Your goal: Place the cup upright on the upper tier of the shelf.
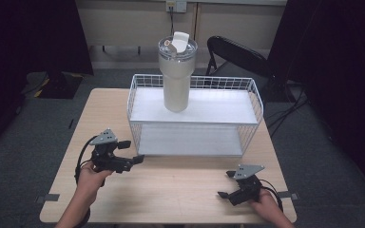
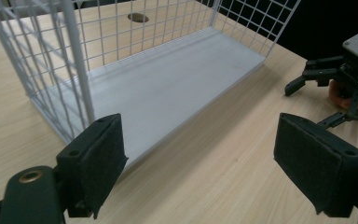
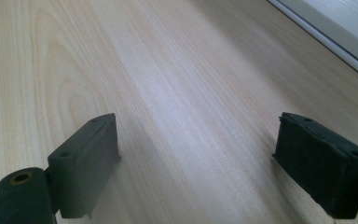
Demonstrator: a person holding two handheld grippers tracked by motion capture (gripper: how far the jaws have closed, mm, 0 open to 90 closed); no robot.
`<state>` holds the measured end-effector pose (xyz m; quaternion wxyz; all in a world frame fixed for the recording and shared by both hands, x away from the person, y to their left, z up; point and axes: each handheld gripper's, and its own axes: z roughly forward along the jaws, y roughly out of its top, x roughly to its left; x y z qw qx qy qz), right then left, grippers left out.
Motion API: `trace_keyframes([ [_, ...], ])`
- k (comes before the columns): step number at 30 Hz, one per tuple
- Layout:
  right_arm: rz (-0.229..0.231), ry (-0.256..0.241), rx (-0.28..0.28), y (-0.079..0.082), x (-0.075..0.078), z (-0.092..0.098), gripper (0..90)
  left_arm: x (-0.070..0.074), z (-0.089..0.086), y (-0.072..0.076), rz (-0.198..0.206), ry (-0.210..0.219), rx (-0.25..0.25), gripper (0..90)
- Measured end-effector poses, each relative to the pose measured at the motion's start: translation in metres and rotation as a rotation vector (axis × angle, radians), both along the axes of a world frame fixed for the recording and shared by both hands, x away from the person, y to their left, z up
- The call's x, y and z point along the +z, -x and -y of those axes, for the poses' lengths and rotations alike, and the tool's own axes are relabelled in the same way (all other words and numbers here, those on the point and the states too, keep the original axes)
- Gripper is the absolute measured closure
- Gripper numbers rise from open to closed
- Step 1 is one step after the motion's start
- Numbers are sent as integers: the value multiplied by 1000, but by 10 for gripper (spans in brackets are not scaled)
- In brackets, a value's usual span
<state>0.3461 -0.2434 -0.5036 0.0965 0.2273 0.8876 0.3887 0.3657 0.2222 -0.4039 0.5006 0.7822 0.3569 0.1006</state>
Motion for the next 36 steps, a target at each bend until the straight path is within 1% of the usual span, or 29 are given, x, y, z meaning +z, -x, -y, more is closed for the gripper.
trace_keyframes([
  [6,0,0,0,0,0,0,129,-14,-7,4,-7,-9,1,159],
  [15,0,0,0,0,0,0,129,-35,-16,8,-35,-1,18,160],
  [19,0,0,0,0,0,0,128,-45,-19,8,-49,-23,31,159],
  [22,1,0,0,0,0,0,128,-52,-22,9,-55,-17,34,159],
  [24,1,0,0,0,0,0,128,-57,-24,9,-61,-22,41,159],
  [29,0,0,0,0,0,0,129,-65,-27,10,-70,-22,53,160],
  [33,0,0,0,0,0,0,128,-71,-30,11,-75,-42,58,161],
  [36,0,0,0,0,0,0,129,-74,-32,12,-78,-46,60,161],
])
